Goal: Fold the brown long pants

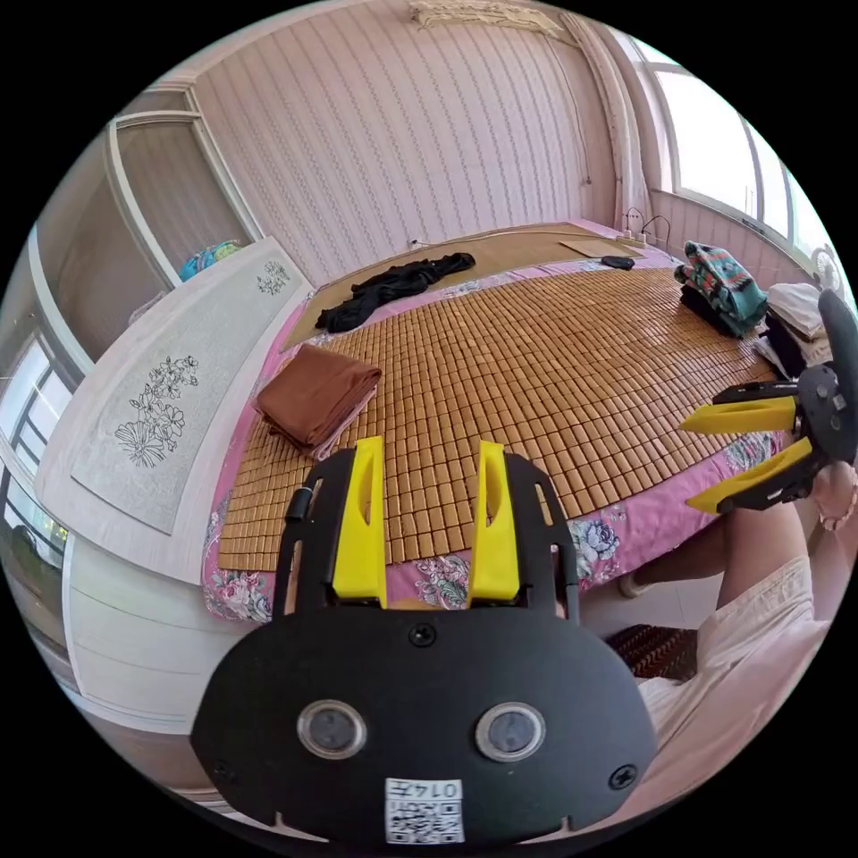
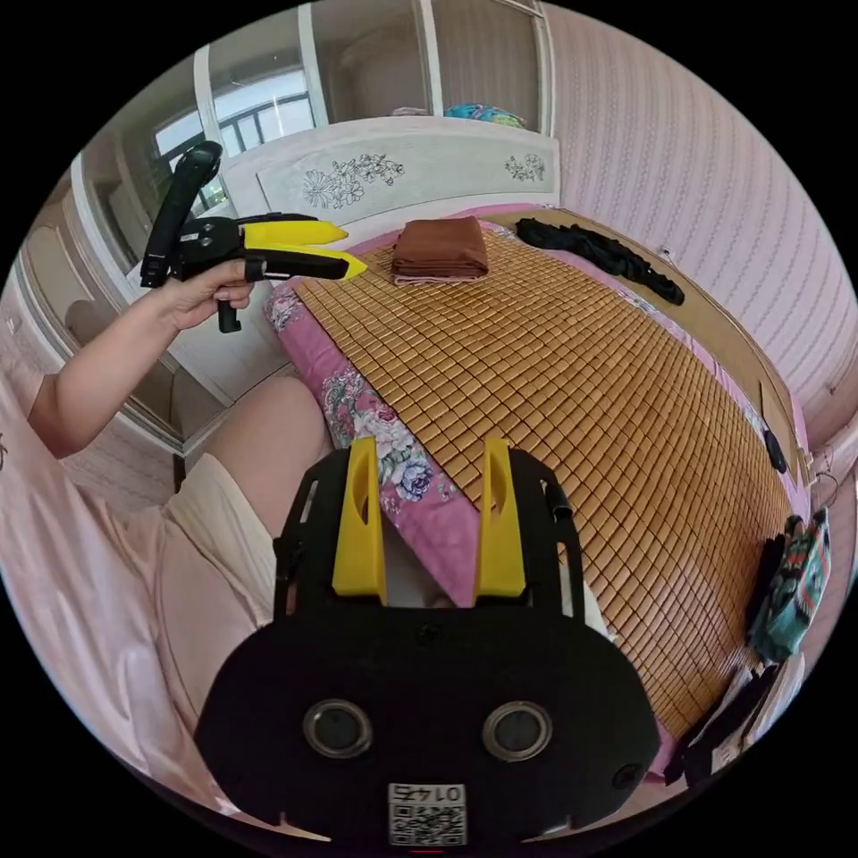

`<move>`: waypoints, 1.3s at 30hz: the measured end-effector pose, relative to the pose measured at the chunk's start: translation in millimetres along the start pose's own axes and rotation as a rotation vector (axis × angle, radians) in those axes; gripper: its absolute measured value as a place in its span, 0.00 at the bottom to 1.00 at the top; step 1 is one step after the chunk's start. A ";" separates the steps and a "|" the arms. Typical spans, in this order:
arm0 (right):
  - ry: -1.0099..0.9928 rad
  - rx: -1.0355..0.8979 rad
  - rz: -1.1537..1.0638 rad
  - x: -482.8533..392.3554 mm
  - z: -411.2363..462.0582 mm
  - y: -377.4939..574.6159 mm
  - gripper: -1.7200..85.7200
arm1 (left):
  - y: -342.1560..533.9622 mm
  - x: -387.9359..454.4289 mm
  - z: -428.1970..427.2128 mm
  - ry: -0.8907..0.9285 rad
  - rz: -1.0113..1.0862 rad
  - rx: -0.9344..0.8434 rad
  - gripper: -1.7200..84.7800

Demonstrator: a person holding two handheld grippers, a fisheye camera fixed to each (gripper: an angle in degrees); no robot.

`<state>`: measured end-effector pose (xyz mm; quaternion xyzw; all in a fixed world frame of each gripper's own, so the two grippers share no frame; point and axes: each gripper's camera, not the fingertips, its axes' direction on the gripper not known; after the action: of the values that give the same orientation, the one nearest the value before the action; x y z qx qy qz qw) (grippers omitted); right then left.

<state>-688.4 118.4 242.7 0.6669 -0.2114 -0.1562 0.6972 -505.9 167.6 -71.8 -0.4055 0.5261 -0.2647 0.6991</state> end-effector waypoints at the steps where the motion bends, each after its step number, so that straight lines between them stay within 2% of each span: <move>1: -0.013 -0.003 -0.020 -5.4 7.1 -11.6 0.20 | 4.8 -7.9 3.9 0.008 -0.012 -0.010 0.18; 5: -0.016 -0.047 -0.191 -42.1 57.2 -98.2 0.20 | 33.5 -62.2 30.8 0.076 -0.081 -0.059 0.19; 9: -0.018 -0.051 -0.304 -68.5 111.5 -183.8 0.20 | 60.6 -115.7 59.6 0.048 -0.150 -0.052 0.19; 20: -0.025 -0.181 -0.252 -84.6 291.0 -399.2 0.20 | 101.3 -289.3 200.9 0.074 -0.415 -0.102 0.20; 24: -0.025 -0.230 -0.307 -104.6 354.7 -461.6 0.19 | 91.5 -314.7 259.1 0.048 -0.372 -0.122 0.18; 27: 0.097 -0.260 -0.440 -126.0 396.1 -483.7 0.18 | 82.6 -325.4 294.7 -0.056 -0.338 -0.146 0.17; 29: 0.136 -0.304 -0.466 -128.7 420.1 -491.9 0.18 | 76.6 -335.2 314.1 -0.038 -0.352 -0.169 0.16; 33: 0.126 -0.335 -0.459 -121.3 450.3 -500.0 0.15 | 73.8 -343.7 345.7 0.092 -0.336 -0.202 0.08; 37: 0.147 -0.313 -0.481 -117.5 447.4 -500.0 0.07 | 69.3 -340.8 348.0 0.046 -0.311 -0.215 0.04; 39: 0.072 -0.279 -0.405 -99.9 432.2 -499.6 0.05 | 64.2 -337.3 341.7 0.022 -0.284 -0.210 0.02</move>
<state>-959.9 -235.9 -254.4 0.5982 -0.0248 -0.2967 0.7440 -288.2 569.0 89.8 -0.5435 0.4959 -0.3090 0.6026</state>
